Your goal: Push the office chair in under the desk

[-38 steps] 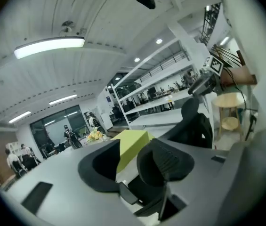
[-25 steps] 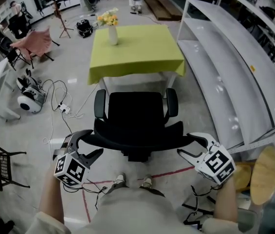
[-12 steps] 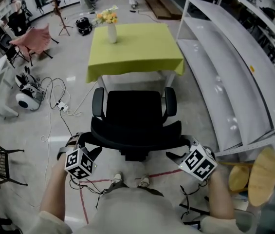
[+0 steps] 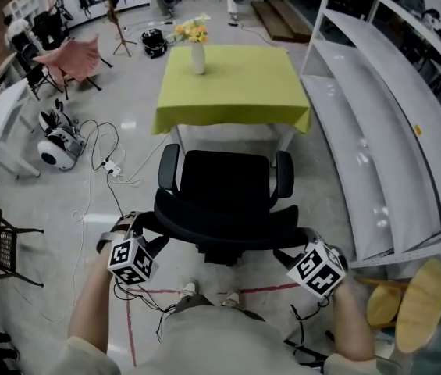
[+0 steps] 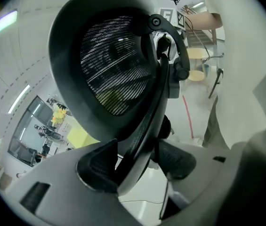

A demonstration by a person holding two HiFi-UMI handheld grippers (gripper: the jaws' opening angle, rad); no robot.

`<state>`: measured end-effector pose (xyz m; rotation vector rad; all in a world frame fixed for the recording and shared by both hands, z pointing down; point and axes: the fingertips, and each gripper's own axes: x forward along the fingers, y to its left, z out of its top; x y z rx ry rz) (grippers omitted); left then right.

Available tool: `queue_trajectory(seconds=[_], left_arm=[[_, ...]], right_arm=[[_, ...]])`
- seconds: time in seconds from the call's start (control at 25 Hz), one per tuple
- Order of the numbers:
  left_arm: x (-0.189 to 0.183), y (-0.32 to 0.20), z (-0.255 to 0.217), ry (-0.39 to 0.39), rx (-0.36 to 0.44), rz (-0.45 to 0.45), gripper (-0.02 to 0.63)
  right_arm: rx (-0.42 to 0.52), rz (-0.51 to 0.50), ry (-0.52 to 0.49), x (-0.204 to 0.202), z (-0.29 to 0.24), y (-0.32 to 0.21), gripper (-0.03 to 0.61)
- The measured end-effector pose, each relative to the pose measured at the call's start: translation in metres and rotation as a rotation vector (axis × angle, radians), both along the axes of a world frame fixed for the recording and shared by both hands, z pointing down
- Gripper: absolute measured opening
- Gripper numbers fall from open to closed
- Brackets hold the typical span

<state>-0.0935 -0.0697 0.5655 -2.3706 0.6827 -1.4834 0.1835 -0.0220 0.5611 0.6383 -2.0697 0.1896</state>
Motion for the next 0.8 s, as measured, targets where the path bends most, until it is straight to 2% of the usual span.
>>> queue_trajectory(seconds=[0.16, 0.4, 0.8], left_arm=[[0.001, -0.006, -0.002, 0.004, 0.014, -0.013, 0.253], [0.006, -0.03, 0.0, 0.021, 0.055, -0.045, 0.264], [0.015, -0.103, 0.0, 0.035, 0.096, -0.056, 0.278]], right_arm=[[0.029, -0.023, -0.011, 0.002, -0.001, -0.008, 0.208], [0.116, -0.005, -0.02, 0.01, 0.002, -0.036, 0.211], [0.176, 0.021, -0.009, 0.017, 0.005, -0.108, 0.222]])
